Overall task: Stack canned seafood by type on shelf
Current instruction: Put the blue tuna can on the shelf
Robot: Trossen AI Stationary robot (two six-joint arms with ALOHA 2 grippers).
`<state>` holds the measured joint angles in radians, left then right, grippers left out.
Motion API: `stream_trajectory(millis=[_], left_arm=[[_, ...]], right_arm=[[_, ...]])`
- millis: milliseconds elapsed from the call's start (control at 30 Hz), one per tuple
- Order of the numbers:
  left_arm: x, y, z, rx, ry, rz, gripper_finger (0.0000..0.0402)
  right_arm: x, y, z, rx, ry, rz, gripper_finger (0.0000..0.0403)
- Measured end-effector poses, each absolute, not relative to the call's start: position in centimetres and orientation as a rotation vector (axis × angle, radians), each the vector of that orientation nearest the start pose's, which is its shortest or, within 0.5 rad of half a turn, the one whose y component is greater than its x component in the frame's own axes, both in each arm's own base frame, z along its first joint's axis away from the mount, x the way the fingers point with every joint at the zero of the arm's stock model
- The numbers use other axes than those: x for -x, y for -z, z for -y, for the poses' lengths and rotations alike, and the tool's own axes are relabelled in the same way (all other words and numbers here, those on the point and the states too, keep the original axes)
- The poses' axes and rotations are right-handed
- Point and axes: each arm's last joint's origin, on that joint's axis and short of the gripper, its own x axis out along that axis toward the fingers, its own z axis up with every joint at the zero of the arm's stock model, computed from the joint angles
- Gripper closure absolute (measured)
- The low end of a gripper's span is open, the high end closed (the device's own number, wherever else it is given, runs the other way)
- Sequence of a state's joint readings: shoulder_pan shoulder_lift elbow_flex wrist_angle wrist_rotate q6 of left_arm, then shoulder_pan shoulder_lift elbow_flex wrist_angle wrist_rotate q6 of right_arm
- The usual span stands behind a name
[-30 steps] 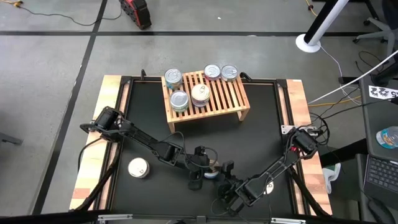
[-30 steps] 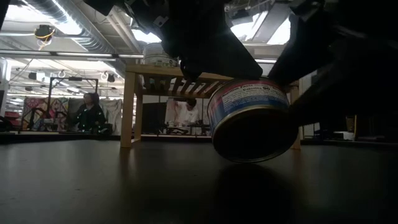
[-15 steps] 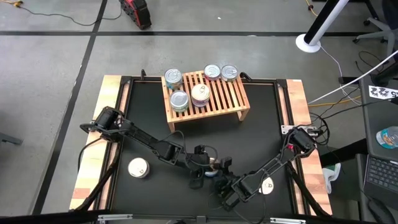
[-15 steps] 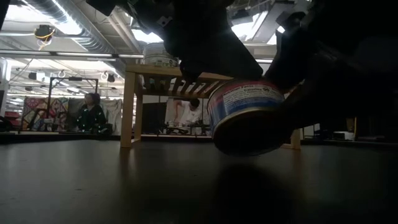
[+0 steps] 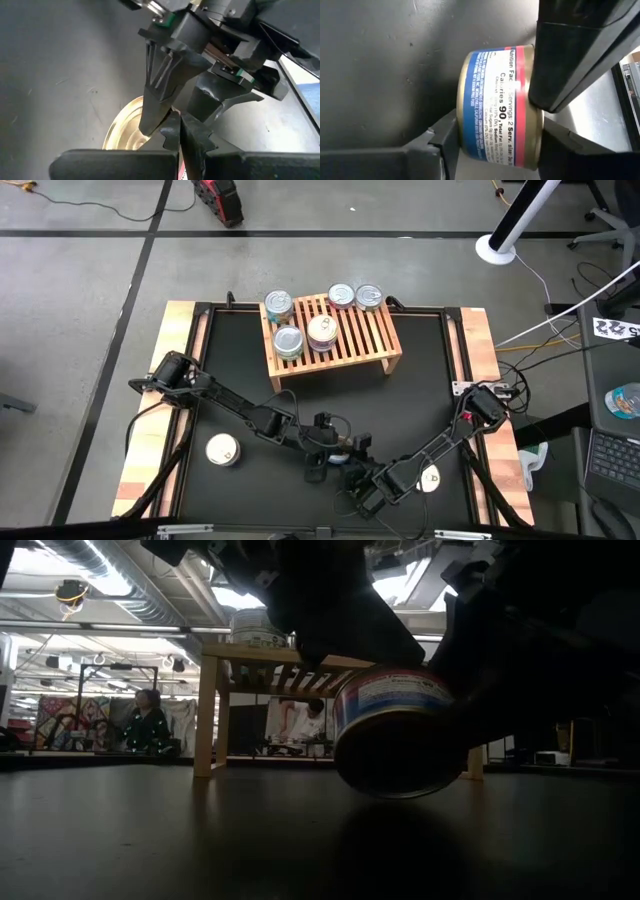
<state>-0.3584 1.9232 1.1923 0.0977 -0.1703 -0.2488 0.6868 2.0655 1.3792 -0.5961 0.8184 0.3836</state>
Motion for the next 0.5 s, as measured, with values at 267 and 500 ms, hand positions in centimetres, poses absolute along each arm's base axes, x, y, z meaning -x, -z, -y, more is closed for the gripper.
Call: stream_trajectory(millis=[267,500], left_arm=[[-38.4,-18.4,13.9,-0.016,0.140,-0.618,0.0399],[-37.2,-21.6,14.0,-0.055,0.188,-0.564,0.0328]], right_arm=[[-32.2,-14.6,-23.6,0.515,0.279,-0.879,0.0221],[-32.3,-16.3,-23.8,0.548,0.273,-0.930,0.0219]])
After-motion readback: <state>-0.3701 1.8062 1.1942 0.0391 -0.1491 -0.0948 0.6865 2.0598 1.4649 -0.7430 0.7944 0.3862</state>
